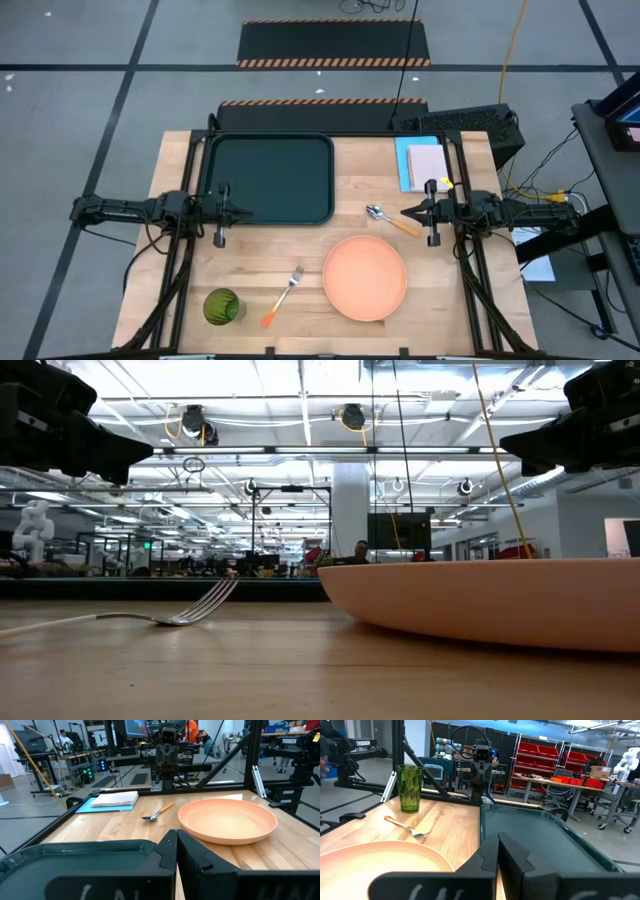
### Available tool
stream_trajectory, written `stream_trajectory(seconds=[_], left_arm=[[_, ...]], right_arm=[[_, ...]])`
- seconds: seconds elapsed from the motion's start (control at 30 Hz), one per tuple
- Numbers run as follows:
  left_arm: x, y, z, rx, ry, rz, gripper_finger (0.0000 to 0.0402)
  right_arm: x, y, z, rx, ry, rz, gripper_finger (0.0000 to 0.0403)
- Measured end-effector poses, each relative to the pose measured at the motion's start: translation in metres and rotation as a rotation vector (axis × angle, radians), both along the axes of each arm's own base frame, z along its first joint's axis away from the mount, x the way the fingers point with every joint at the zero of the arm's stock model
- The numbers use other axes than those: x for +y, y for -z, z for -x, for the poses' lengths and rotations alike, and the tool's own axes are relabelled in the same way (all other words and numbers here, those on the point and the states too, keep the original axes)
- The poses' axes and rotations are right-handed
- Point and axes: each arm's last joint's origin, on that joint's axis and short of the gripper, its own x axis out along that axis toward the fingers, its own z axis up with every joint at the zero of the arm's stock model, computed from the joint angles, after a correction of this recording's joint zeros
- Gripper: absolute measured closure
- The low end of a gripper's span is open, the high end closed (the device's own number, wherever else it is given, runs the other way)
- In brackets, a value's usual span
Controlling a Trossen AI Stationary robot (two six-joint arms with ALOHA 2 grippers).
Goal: Pick and place plate/cup/fork/spoon on tray
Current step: Put the green cup on the black table tray
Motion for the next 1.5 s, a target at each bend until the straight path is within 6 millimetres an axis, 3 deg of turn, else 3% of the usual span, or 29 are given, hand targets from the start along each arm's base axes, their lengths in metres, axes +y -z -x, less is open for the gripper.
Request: stream_trajectory(seconds=[0.53,0.67,0.83,0.97,1.27,1.5], left_arm=[[0.000,0.000,0.000,0.000,-0.004,0.003,0.0396],[0.000,-0.004,0.000,-0.042,-0.005,0.088,0.0396],[-0.001,-0.042,0.007,-0.383,0.089,0.216,0.0396],[-0.003,-0.079,0.019,-0.498,0.197,0.184,0.0396],[-0.005,-0.173,0.024,-0.390,0.236,0.168,0.0396],[-0.018,-0.232,-0.002,-0.186,0.344,0.182,0.0396]], right_arm=[[0.000,0.000,0.000,0.000,0.000,0.000,0.0403],[0.000,-0.001,0.000,-0.007,0.000,0.000,0.0403],[0.000,-0.001,0.000,-0.013,-0.001,-0.016,0.0403],[0.000,-0.002,0.000,-0.016,-0.002,-0.054,0.0403],[0.000,-0.002,0.000,-0.016,-0.007,-0.211,0.0403],[0.000,-0.002,0.000,-0.015,-0.014,-0.395,0.0403]])
